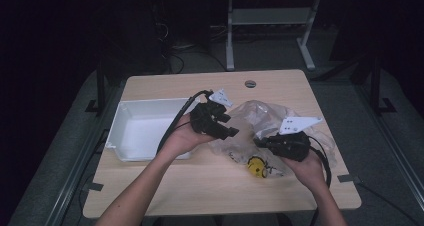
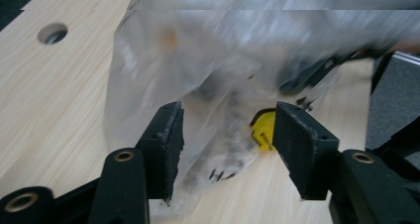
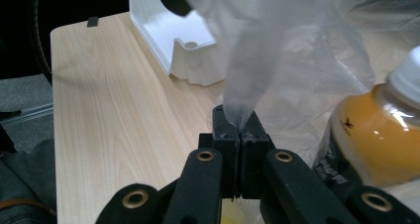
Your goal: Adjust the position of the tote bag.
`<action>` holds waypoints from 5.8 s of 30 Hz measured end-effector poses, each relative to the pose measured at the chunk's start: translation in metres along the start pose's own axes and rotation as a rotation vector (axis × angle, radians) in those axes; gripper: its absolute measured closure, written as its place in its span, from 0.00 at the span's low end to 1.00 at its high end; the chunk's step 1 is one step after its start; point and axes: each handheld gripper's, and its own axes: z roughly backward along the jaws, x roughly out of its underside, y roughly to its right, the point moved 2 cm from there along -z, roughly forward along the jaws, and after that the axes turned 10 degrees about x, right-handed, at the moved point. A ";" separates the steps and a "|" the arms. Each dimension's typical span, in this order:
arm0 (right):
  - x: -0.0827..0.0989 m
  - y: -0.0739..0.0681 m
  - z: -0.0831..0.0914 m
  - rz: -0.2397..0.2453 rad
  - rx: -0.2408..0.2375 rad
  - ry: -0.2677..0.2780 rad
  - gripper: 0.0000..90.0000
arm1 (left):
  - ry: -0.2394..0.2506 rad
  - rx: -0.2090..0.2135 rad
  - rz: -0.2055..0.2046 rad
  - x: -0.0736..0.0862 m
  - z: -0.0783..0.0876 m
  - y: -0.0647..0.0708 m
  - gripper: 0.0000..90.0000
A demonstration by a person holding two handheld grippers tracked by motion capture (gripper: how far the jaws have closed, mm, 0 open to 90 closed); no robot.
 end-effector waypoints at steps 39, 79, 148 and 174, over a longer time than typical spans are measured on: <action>-0.004 -0.011 -0.039 -0.033 -0.038 -0.037 0.97 | 0.004 -0.021 -0.110 -0.012 -0.010 0.024 0.77; 0.013 0.050 0.050 -0.063 0.117 -0.087 0.50 | -0.016 -0.133 -0.025 0.019 -0.011 -0.007 0.99; 0.060 0.115 -0.026 -0.054 0.149 -0.491 1.00 | -0.190 -0.169 0.072 0.069 -0.046 -0.042 0.99; 0.085 0.113 -0.020 -0.086 0.146 -0.506 1.00 | -0.279 -0.131 0.040 0.081 -0.076 -0.024 0.99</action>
